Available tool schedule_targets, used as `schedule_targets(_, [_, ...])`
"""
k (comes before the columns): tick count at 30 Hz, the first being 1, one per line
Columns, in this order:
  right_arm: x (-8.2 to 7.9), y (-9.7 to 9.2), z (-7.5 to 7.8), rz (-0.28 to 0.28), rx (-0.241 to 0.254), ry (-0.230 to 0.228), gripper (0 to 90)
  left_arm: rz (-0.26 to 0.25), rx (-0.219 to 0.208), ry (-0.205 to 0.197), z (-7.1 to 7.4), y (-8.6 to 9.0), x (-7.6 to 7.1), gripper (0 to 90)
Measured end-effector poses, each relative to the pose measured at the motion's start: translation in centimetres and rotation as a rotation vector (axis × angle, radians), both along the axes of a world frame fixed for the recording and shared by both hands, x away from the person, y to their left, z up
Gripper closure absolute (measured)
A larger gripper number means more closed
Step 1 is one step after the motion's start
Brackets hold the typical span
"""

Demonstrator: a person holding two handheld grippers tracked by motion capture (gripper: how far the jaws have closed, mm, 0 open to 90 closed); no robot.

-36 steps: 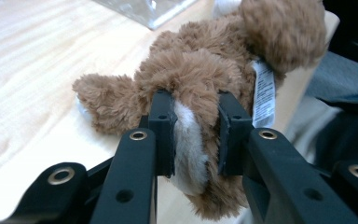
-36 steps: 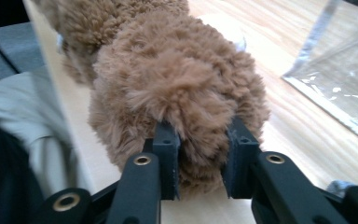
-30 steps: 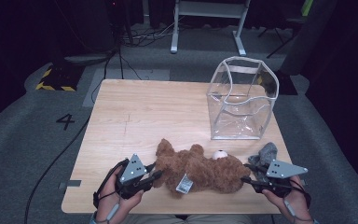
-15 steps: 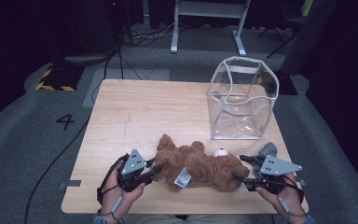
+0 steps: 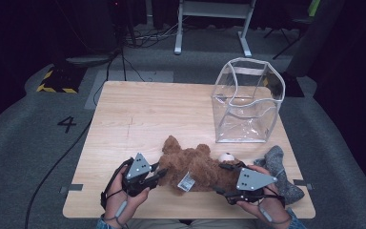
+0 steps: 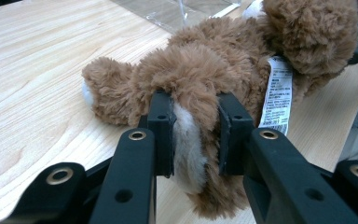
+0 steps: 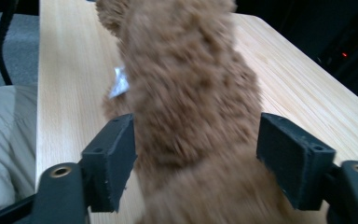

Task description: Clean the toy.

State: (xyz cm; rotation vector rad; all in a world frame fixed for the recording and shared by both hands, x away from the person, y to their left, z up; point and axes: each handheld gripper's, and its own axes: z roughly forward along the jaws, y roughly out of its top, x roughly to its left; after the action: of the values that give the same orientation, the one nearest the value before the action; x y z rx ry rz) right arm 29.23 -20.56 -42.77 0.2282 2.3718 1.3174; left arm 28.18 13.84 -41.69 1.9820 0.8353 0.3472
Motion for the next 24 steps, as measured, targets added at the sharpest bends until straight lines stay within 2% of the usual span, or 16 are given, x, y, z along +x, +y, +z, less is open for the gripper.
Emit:
schedule_targets(1, [0.1, 0.5, -0.1, 0.008, -0.017, -0.004, 41.5, 0.000, -0.002, -0.001, -0.1, 0.0, 0.0, 71.4])
schedule_targets(2, [0.1, 1.0, -0.2, 0.005, -0.036, 0.006, 44.2, 0.004, -0.003, -0.002, -0.1, 0.1, 0.0, 71.4])
schedule_targets(4, [0.2, 1.4, -0.4, 0.015, -0.041, 0.004, 44.3, 0.001, -0.005, 0.001, -0.1, 0.1, 0.0, 71.4])
schedule_targets(5, [0.2, 2.3, -0.5, 0.024, -0.054, 0.005, 52.7, 0.000, -0.006, -0.001, -0.1, 0.2, 0.0, 71.4])
schedule_targets(6, [0.2, 2.3, -0.5, 0.024, -0.054, 0.005, 52.7, 0.000, -0.006, -0.001, -0.1, 0.2, 0.0, 71.4])
schedule_targets(7, [0.2, 2.6, -0.5, 0.029, -0.061, -0.005, 56.9, -0.002, -0.010, 0.001, -0.1, 0.2, 0.0, 71.4])
schedule_targets(9, [0.1, 3.0, -0.2, 0.030, -0.084, -0.018, 70.7, -0.003, -0.011, -0.008, 0.0, 0.2, -0.1, 70.5])
schedule_targets(11, [0.4, 2.8, 0.2, 0.040, -0.058, 0.025, 76.6, -0.004, -0.023, -0.032, 0.1, 0.4, -0.2, 65.8])
schedule_targets(12, [0.6, 2.5, 0.4, 0.047, -0.037, 0.055, 77.8, -0.004, -0.030, -0.043, 0.1, 0.5, -0.2, 60.4])
schedule_targets(13, [0.8, 2.3, 0.5, 0.053, -0.026, 0.067, 78.2, -0.007, -0.054, -0.065, 0.2, 0.7, -0.3, 57.6])
schedule_targets(15, [0.8, 2.0, 0.6, 0.057, -0.010, 0.079, 78.4, -0.004, -0.061, -0.077, 0.3, 0.7, -0.4, 54.2])
schedule_targets(17, [0.8, 1.3, 1.3, 0.075, 0.040, 0.097, 78.8, 0.017, -0.088, -0.124, 0.8, 0.9, -0.8, 44.6])
schedule_targets(18, [0.8, 1.3, 1.3, 0.075, 0.040, 0.097, 78.8, 0.017, -0.088, -0.124, 0.8, 0.9, -0.8, 42.4])
schedule_targets(20, [0.7, 1.0, 1.8, 0.087, 0.056, 0.114, 79.0, 0.023, -0.119, -0.142, 1.3, 1.2, -1.3, 40.8])
schedule_targets(22, [0.3, 0.9, 2.6, 0.105, 0.088, 0.153, 79.1, 0.013, -0.144, -0.138, 1.9, 1.4, -1.9, 38.5])
schedule_targets(24, [0.0, 0.8, 2.8, 0.111, 0.097, 0.164, 79.2, 0.014, -0.148, -0.145, 2.0, 1.4, -2.1, 38.6])
